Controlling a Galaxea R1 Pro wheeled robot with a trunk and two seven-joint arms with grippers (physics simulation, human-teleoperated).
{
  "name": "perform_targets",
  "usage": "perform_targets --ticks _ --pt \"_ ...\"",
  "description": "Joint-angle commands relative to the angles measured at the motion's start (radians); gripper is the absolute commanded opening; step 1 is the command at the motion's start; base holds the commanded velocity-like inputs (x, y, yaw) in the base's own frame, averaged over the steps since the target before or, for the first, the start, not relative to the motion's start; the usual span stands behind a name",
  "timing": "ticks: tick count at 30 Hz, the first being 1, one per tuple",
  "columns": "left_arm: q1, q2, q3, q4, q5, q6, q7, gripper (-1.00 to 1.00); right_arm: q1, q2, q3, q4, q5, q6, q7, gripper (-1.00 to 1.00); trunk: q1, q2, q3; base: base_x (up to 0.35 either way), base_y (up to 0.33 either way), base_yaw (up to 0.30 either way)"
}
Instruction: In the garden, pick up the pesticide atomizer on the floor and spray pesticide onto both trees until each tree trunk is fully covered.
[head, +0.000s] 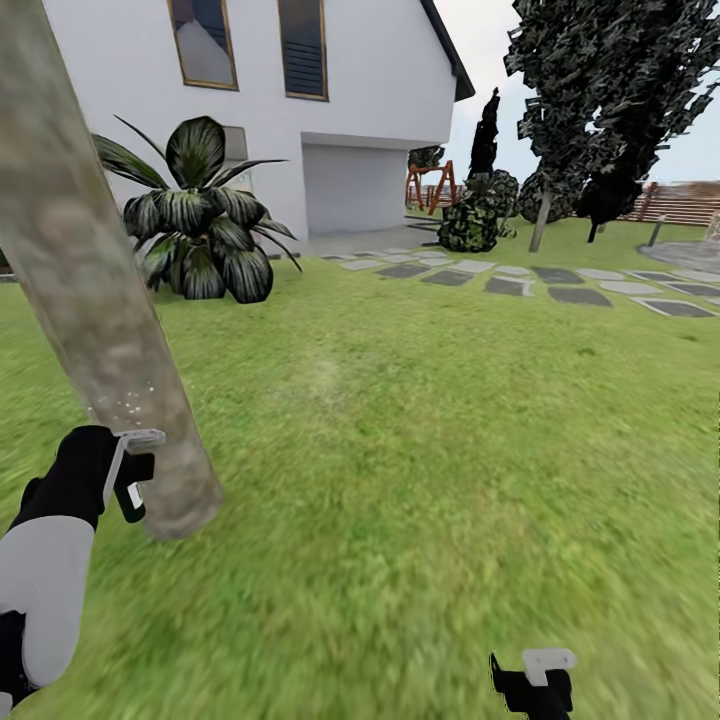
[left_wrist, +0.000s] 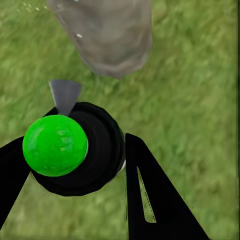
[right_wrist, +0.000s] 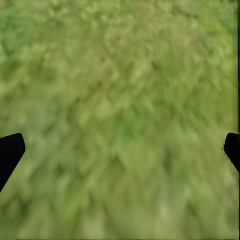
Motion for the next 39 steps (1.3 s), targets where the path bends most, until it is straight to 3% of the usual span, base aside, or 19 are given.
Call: perform_targets --ticks 1,11,25,32,39 --pt "-0.001 -0.001 0.002 -0.001 -0.011 0.004 -0.010 -1.00 0.000 0.000 0.009 0.000 -0.008 -0.002 -0.003 1.00 0.000 0.000 -0.001 0.094 -0.263 0.000" --pt "0.014 -0.002 0.006 0.000 -0.011 0.002 -0.007 -1.00 0.000 0.000 0.009 0.000 -0.008 -0.002 -0.003 1.00 0.000 0.000 -0.001 0.093 -0.268 0.213" --pt "0.022 0.003 0.006 0.009 -0.015 -0.007 -0.006 -1.00 0.000 -0.001 0.009 0.000 -0.008 -0.002 -0.003 1.00 0.000 0.000 -0.001 0.150 -0.250 0.014" --pt "0.085 0.005 0.088 0.009 -0.013 -0.015 -0.014 -1.00 0.000 0.000 0.009 0.000 -0.008 -0.002 -0.003 1.00 0.000 0.000 -0.001 0.097 -0.263 0.161" --pt "0.093 -0.001 0.088 0.013 -0.011 -0.030 -0.013 -1.00 0.000 0.000 0.009 0.000 -0.008 -0.002 -0.003 1.00 0.000 0.000 -0.001 0.199 -0.214 0.274"
